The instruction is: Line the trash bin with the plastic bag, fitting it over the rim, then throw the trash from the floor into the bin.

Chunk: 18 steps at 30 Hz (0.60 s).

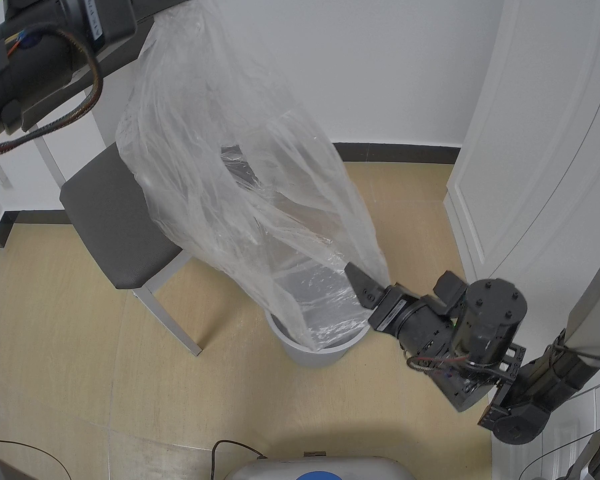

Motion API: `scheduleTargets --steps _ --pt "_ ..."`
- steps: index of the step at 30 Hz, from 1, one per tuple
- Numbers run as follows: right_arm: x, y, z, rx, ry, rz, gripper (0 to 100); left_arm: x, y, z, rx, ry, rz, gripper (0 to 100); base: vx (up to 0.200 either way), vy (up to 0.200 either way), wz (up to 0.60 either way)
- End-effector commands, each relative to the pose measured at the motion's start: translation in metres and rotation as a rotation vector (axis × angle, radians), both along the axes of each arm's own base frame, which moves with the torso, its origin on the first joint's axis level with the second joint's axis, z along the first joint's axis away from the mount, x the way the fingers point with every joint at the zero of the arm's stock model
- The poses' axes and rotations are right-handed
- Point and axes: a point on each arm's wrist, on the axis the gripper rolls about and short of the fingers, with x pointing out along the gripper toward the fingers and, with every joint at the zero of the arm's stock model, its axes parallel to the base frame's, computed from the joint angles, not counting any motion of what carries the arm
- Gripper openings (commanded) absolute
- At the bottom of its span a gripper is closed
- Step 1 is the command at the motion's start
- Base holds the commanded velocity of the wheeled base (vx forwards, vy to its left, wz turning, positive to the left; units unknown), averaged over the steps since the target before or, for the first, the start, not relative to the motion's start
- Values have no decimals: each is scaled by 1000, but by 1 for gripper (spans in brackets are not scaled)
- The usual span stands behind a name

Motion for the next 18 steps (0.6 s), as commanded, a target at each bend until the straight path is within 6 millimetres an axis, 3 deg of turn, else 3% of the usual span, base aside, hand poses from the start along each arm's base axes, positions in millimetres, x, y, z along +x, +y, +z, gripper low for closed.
scheduleTargets --steps 1,18 --pt "15 -25 21 35 -61 -50 100 0 3 -4 7 11 8 0 0 0 0" --pt "9 -10 -10 18 37 7 100 13 -2 -2 1 7 34 0 0 0 0"
